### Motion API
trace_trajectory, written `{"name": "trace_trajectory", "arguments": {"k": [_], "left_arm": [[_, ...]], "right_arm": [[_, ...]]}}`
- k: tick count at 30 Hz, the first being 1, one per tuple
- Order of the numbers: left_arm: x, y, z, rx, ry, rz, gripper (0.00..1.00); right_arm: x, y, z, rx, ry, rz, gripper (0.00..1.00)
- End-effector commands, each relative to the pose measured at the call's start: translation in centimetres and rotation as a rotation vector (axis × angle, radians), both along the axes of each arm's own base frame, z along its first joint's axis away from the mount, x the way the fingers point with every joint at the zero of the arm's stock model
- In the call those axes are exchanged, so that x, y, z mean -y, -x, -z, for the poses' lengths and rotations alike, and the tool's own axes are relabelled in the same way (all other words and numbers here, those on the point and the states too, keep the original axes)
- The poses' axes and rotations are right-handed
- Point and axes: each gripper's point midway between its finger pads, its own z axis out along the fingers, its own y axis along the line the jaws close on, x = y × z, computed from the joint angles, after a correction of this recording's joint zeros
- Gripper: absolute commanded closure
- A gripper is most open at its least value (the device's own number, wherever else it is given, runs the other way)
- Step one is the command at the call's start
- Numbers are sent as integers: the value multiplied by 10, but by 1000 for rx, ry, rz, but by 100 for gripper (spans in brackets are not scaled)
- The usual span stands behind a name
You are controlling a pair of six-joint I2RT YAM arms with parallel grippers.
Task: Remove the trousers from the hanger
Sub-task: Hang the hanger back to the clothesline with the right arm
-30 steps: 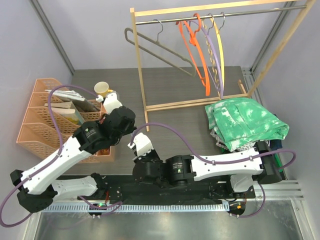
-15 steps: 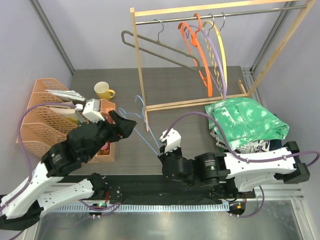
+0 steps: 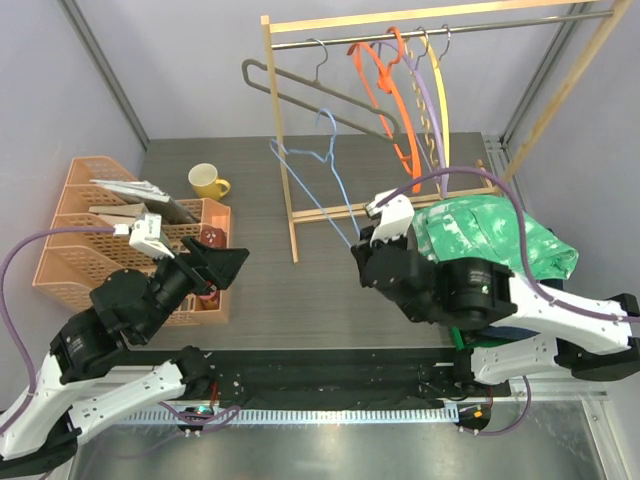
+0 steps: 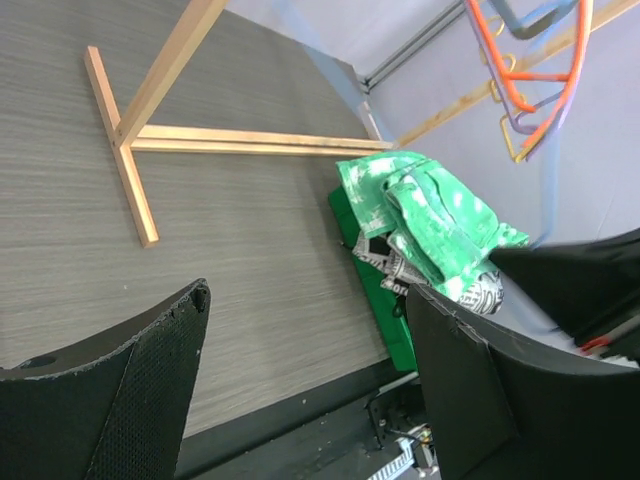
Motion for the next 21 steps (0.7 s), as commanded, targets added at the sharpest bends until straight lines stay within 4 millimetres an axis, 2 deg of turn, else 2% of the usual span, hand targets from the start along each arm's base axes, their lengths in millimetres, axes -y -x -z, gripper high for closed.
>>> {"name": "trace_trajectory", "arguments": {"k": [1, 3, 5, 9, 16, 21], "left_arm": [[11, -1, 6, 0, -16, 33, 21], [13, -2, 6, -1, -17, 40, 21], [15, -2, 8, -4, -24, 45, 21], [20, -3, 7, -6, -30, 60, 21], [23, -6, 8, -4, -53, 60, 21], [36, -9, 10, -12, -54, 87, 21]], "right_arm": [[16, -25, -46, 91, 37, 36, 99], [20, -32, -57, 106, 49, 42, 99], [19, -34, -58, 102, 70, 28, 99], [20, -20, -72, 92, 28, -79, 99], [56, 16, -60, 6, 18, -218, 99], [85, 15, -57, 16, 6, -140, 99]]}}
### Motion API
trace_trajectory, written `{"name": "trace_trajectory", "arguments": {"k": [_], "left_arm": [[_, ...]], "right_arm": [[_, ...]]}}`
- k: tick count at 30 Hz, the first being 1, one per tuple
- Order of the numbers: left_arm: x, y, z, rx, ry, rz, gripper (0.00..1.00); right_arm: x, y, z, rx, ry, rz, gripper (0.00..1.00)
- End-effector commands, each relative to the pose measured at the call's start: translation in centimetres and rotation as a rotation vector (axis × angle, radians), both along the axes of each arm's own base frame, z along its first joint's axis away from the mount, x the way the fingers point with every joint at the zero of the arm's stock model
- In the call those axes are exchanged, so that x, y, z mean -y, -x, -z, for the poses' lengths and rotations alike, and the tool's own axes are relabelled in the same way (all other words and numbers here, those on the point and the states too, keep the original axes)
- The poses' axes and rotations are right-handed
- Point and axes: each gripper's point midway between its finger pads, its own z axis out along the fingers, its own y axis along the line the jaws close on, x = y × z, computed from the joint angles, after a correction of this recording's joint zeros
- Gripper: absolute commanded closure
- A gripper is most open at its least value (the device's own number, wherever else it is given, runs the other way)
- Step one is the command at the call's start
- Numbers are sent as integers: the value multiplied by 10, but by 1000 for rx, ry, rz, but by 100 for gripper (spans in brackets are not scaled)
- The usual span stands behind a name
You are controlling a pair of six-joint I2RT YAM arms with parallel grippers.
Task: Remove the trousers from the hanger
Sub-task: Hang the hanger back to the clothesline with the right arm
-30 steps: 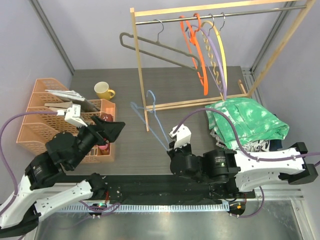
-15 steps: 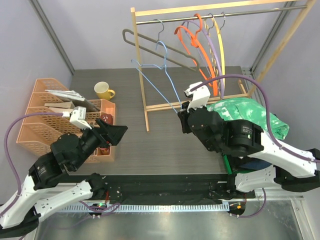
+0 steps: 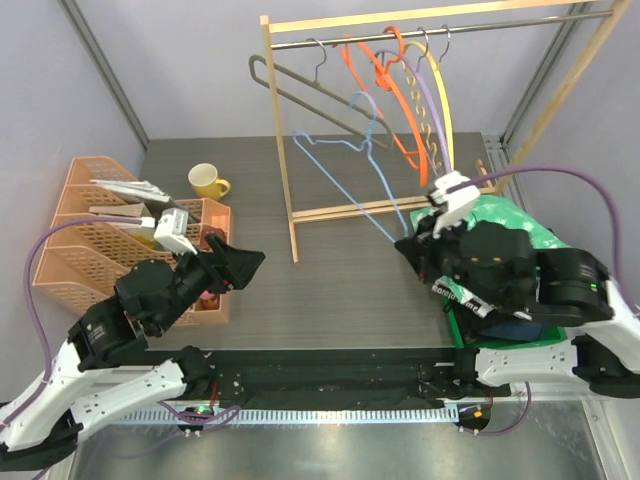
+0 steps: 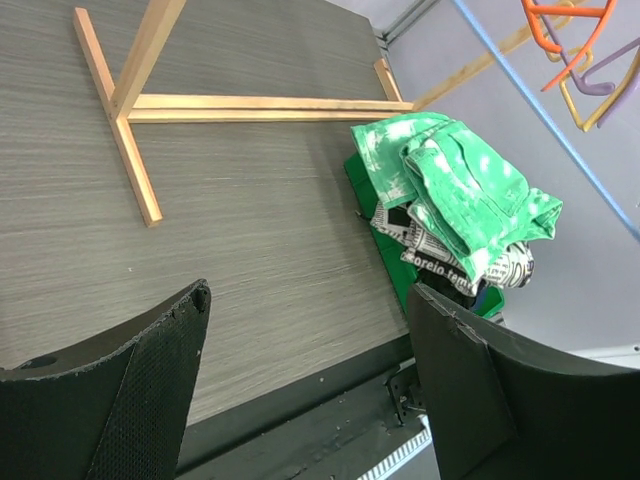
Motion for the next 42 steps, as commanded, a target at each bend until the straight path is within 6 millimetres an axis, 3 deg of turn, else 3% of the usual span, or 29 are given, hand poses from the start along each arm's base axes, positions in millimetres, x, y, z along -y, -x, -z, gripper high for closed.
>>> {"name": "trace_trajectory", "arguments": {"k": [1, 3, 7, 14, 27, 33, 42], "left_arm": [[16, -4, -14, 34, 27, 39, 21], [21, -5, -14, 29, 30, 53, 21], [23, -5, -17, 28, 30, 60, 22], [11, 1, -22, 39, 39, 45, 22], [8, 6, -20, 37, 46, 56, 22], [6, 7, -17, 34, 38, 58, 22], [2, 8, -19, 43, 27, 54, 22]], "right_arm": [[21, -3, 1, 11, -10, 63, 99], [16, -7, 4, 26, -7, 73, 99], [-20, -23, 6, 79, -2, 69, 99], [-52, -49, -7, 178, 16, 125, 99], [-73, -119, -23, 293, -53, 197, 99], [-82, -135, -27, 334, -88, 169, 99], [-95, -143, -32, 372, -113, 130, 99]]}}
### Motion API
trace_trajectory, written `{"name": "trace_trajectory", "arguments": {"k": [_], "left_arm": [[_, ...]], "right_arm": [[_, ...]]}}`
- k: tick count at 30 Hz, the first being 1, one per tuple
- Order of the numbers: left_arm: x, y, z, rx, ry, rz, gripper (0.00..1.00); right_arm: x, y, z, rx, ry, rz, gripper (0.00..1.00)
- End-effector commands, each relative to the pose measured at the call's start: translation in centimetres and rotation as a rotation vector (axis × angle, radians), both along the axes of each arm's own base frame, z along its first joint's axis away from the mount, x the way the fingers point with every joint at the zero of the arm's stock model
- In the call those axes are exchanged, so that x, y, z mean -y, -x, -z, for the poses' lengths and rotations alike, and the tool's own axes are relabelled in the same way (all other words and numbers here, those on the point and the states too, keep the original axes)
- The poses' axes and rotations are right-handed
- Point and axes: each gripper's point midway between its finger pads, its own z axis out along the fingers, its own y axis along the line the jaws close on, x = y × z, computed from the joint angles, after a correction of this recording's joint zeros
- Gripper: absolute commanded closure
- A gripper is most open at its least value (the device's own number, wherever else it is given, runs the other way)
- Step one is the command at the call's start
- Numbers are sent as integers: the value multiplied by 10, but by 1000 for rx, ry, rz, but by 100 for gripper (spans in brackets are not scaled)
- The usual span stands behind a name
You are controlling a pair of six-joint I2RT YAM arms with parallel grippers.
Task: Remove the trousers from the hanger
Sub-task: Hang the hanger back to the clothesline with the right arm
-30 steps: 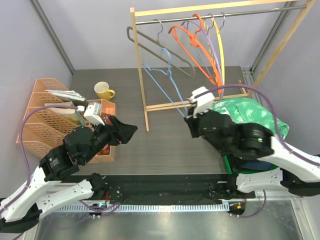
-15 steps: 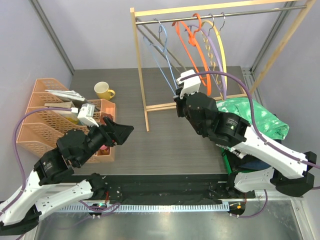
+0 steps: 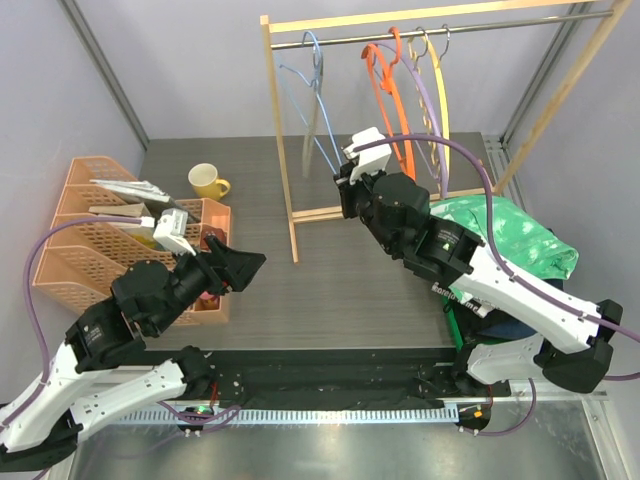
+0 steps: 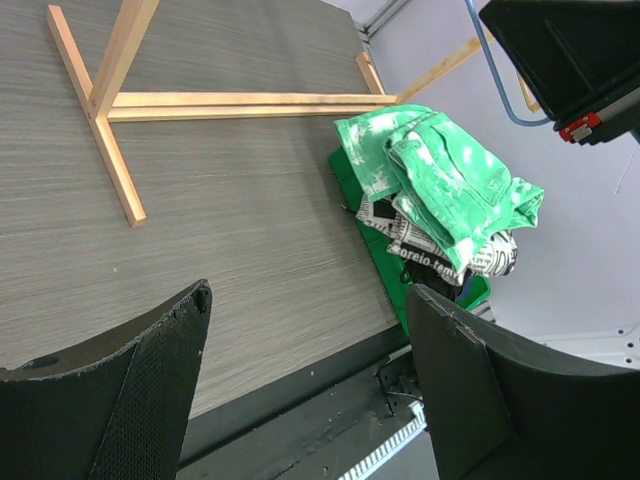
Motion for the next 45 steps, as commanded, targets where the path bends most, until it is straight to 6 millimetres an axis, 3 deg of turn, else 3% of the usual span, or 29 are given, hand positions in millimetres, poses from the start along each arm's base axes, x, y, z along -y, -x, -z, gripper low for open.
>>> {"name": "trace_trajectory", "arguments": {"k": [1, 8, 14, 18, 26, 32, 35, 36, 37, 38, 40, 41, 42, 44, 45], "left_arm": [[-1, 2, -14, 32, 12, 13, 22], [-3, 3, -16, 39, 5, 13, 22], [-6, 3, -18, 45, -1, 7, 21], [-6, 3, -19, 47, -1, 7, 21], [-2, 3, -16, 38, 5, 18, 21], [-6, 6, -20, 41, 11, 17, 21], [-6, 6, -18, 36, 11, 14, 21], [-6, 6, -16, 33, 9, 15, 21], [-3, 5, -15, 32, 8, 23, 21], [-1, 5, -13, 25, 3, 27, 20], [5, 4, -7, 8, -11, 40, 20], [5, 4, -5, 5, -12, 41, 20], [7, 3, -4, 2, -11, 41, 19], [10, 2, 2, -5, -1, 41, 18], [11, 2, 5, -10, 1, 43, 18]], "right_arm": [[-12, -9, -26, 72, -84, -23, 99], [-26, -23, -18, 84, -102, 6, 99], [-25, -34, -16, 119, -136, 57, 99], [-29, -42, 0, 97, -121, 68, 99], [-31, -49, 7, 112, -258, 102, 99], [-34, -48, 20, 70, -227, 89, 99], [-30, -39, 25, 29, -213, 62, 78], [-30, -37, 27, 17, -208, 54, 60], [-28, -34, 36, -18, -184, 49, 51], [-29, -29, 28, -27, -203, 28, 42], [-27, -18, 43, -97, -150, 12, 21], [-27, -13, 45, -112, -143, 1, 17], [-21, -6, 40, -114, -151, -2, 5], [-15, 9, 49, -156, -164, -11, 0], [-7, 20, 40, -155, -200, -33, 0]]}}
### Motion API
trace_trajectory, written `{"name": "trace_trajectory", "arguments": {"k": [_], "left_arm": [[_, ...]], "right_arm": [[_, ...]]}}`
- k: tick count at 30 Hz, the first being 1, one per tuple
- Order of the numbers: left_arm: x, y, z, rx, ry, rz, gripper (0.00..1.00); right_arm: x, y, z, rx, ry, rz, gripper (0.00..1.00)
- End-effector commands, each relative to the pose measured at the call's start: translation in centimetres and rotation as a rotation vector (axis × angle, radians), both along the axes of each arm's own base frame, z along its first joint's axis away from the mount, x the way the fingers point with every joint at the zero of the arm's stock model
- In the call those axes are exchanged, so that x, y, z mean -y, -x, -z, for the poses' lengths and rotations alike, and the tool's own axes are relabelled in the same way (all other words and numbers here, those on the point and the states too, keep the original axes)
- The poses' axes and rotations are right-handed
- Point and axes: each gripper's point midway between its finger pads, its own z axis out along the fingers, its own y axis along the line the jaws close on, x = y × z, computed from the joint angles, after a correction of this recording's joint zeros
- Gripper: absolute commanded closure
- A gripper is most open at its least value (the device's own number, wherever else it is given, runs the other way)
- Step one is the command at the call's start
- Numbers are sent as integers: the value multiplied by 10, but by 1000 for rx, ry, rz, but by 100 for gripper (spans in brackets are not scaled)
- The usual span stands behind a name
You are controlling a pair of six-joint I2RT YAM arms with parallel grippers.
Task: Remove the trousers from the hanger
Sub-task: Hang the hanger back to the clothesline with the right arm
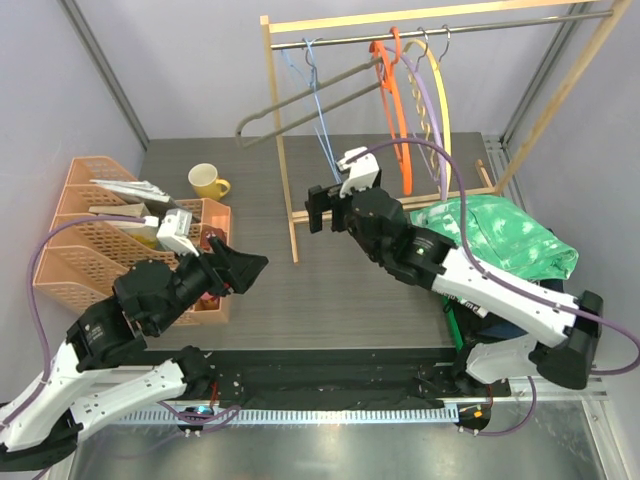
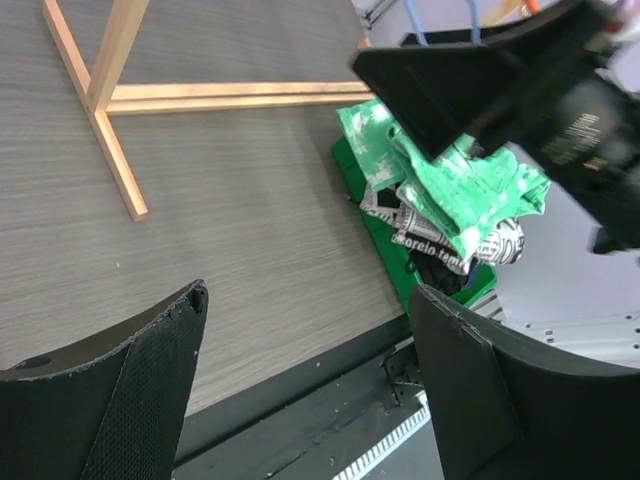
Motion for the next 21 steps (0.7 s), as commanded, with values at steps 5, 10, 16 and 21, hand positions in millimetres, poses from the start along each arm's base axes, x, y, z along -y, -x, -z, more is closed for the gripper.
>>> {"name": "trace_trajectory", "arguments": {"k": [5, 10, 16, 21], "left_arm": [[17, 0, 25, -50, 29, 35, 18], [22, 4, 41, -75, 48, 59, 17], [26, 9, 68, -103, 94, 76, 16], [29, 15, 90, -125, 128, 101, 16]], "right_arm": [[36, 79, -11, -106, -211, -122, 0], [49, 115, 18, -202, -293, -161, 0], [64, 129, 79, -286, -434, -115, 0], [78, 133, 118, -279, -556, -95, 0]]}}
